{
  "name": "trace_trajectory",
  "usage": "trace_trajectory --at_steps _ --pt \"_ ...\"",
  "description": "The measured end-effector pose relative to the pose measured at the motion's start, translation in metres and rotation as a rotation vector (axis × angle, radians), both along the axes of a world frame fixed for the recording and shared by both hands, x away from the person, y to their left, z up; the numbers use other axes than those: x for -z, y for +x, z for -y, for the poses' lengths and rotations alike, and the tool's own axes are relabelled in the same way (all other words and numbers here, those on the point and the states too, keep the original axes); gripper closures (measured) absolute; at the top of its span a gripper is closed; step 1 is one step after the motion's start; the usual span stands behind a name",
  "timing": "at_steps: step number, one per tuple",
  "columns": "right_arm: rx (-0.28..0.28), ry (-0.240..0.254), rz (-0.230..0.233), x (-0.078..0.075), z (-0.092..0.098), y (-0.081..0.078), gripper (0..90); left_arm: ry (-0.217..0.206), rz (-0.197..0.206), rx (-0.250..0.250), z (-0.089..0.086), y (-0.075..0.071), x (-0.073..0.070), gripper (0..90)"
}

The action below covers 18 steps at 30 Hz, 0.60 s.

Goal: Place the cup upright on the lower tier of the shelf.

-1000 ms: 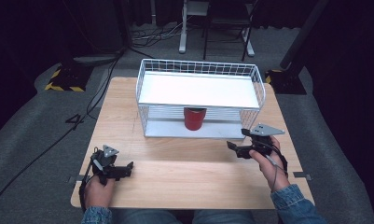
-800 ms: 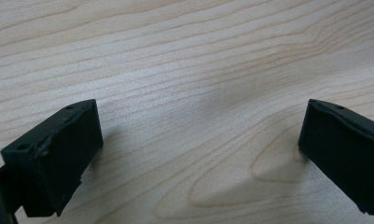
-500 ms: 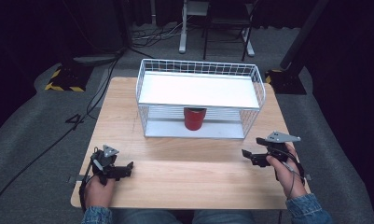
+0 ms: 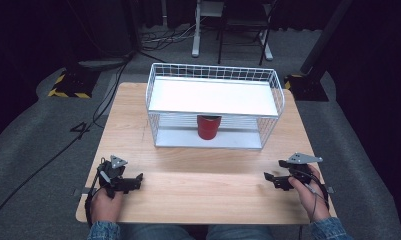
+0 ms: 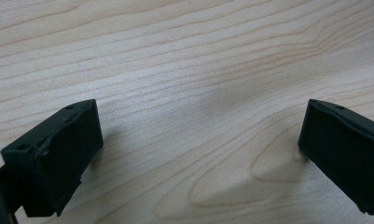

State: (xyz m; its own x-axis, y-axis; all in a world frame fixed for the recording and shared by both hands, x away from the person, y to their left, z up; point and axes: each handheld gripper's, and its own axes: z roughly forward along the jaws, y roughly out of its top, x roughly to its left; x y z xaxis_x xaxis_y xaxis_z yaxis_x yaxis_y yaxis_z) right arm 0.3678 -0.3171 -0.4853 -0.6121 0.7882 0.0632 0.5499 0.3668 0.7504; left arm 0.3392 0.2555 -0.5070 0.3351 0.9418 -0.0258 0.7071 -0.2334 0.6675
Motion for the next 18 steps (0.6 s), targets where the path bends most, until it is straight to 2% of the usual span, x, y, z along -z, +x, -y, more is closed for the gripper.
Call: trace_trajectory --at_steps 8,12,14,18 --pt "0.017 -0.035 -0.006 0.016 0.005 -0.004 15.5 0.000 0.000 0.000 0.000 0.000 0.000 0.0" --pt "0.023 -0.047 0.013 0.019 0.005 -0.005 15.5 0.000 0.000 0.000 0.000 0.000 0.000 0.0" --pt "0.012 -0.074 0.025 0.020 0.004 -0.005 13.7 0.000 0.000 0.000 0.000 0.000 0.000 0.0" --pt "0.018 -0.075 0.019 0.020 0.003 -0.004 11.9 0.000 -0.001 -0.001 0.000 0.000 0.000 0.0"
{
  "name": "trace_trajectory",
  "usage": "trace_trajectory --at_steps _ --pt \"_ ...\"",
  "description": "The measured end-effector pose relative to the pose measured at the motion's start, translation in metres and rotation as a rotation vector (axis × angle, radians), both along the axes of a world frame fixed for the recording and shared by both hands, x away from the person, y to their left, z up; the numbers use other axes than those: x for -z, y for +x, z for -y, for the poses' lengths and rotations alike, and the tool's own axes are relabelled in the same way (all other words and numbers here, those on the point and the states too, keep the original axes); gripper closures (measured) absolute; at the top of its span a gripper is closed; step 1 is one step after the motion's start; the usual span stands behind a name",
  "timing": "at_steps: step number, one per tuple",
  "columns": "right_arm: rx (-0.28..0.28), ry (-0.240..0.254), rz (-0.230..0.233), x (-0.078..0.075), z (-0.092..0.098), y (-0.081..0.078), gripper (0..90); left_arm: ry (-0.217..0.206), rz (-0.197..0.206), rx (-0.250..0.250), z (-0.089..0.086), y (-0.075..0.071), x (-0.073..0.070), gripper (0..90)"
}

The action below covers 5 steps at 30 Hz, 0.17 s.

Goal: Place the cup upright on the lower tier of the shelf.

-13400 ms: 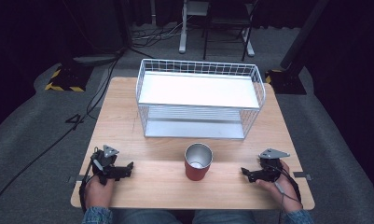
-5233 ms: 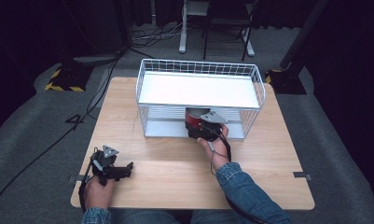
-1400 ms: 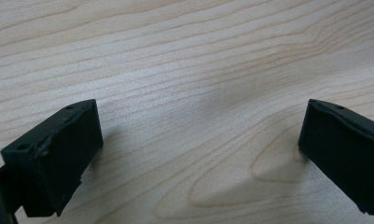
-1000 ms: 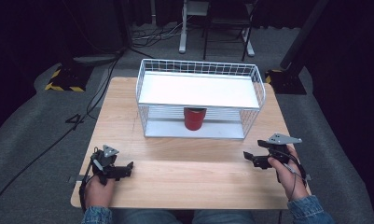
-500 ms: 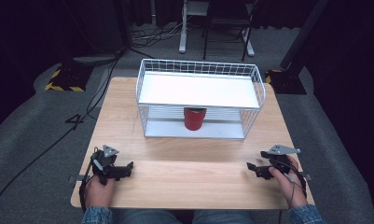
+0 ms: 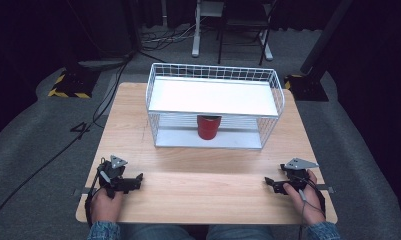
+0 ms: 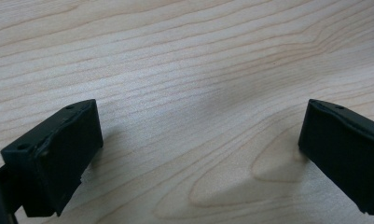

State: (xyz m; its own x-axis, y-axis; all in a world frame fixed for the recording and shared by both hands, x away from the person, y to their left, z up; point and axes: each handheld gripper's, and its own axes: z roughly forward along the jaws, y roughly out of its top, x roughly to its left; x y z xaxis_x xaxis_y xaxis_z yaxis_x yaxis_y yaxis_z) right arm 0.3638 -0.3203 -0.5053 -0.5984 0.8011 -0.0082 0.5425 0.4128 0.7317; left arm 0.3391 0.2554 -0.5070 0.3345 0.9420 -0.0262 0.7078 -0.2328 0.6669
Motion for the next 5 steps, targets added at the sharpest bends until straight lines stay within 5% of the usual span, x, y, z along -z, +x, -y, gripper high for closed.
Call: trace_trajectory --at_steps 5 --pt "0.005 -0.002 -0.001 0.0003 0.0001 0.0005 10.3 0.000 0.000 0.000 0.0000 0.0000 0.0000 0.0"
